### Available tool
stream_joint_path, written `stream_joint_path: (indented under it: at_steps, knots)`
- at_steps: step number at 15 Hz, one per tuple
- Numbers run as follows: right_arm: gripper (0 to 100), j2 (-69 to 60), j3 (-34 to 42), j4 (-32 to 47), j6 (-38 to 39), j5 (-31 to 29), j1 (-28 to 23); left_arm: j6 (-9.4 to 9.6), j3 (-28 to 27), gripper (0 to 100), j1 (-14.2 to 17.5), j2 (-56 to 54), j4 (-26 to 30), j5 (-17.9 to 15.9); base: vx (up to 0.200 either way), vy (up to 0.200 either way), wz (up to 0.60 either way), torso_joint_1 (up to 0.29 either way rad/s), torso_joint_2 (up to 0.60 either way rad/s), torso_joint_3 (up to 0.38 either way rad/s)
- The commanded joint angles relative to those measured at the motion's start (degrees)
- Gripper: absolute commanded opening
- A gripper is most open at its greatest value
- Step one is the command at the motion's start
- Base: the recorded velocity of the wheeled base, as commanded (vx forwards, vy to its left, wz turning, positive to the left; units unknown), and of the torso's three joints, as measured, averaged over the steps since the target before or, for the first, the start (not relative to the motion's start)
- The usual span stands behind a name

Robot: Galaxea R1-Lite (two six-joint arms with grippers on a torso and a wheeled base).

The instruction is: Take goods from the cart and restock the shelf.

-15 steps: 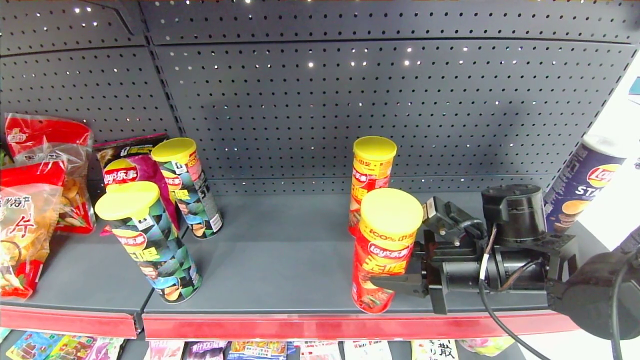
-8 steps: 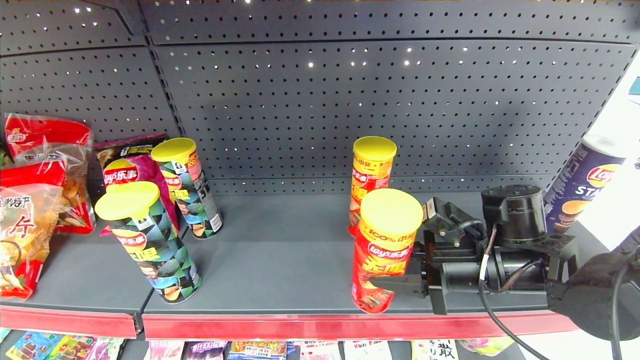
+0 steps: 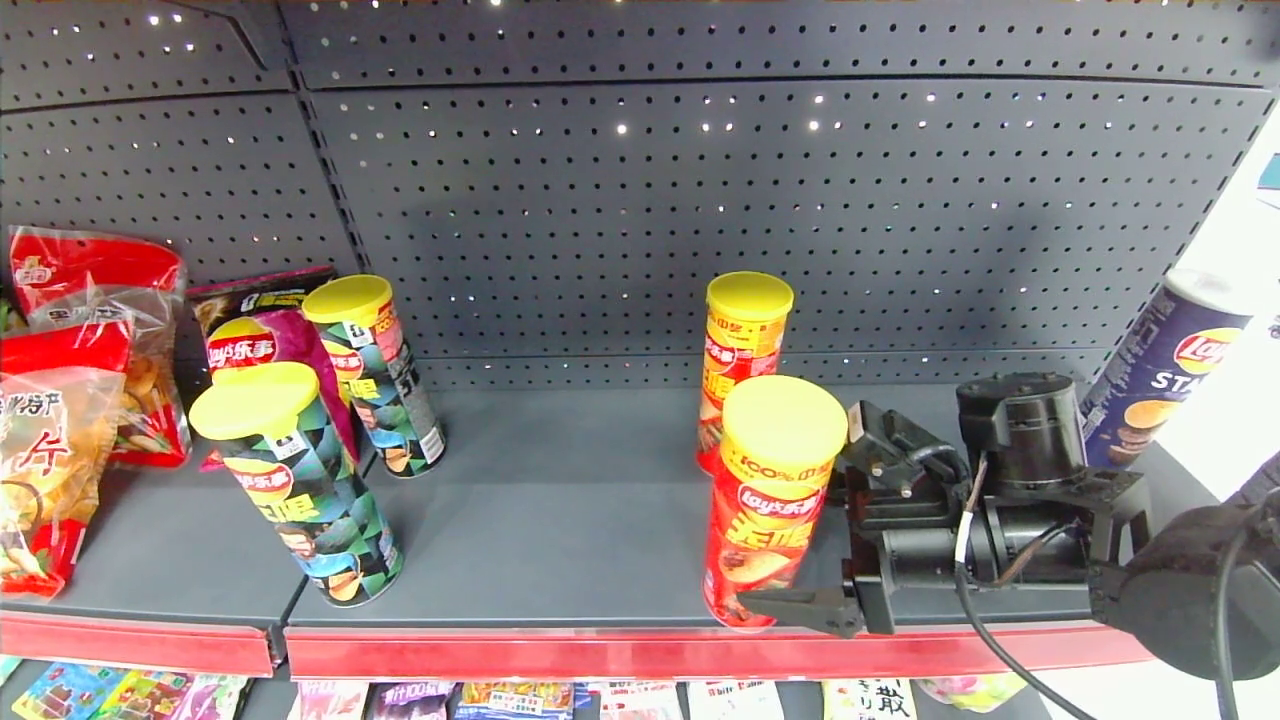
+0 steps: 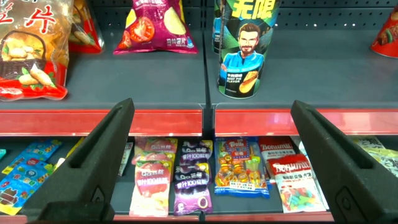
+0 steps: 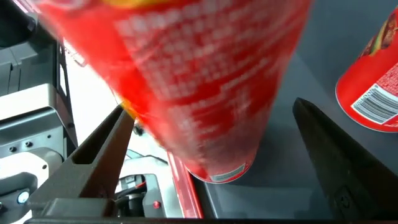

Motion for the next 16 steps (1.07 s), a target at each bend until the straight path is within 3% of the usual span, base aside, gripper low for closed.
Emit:
stream_joint_path:
  at_steps: [1,12,16]
  knots:
    - [100,-0.79,0.66,-0.15,0.18,-0.45,-0.21,-0.02,0.01,100,-0.01,0.05,0.00,0.00,0.000,0.000,0.00,0.000,0.00,0.000]
    - [100,-14.50,14.11,0.02,1.68,-4.14,-6.01,-0.02,0.01,100,-0.01,0.05,0.00,0.00,0.000,0.000,0.00,0.000,0.00,0.000]
    - [100,-13.62,12.79,0.02,2.56,-21.19,-4.43,-0.02,0.01,100,-0.01,0.05,0.00,0.00,0.000,0.000,0.00,0.000,0.00,0.000]
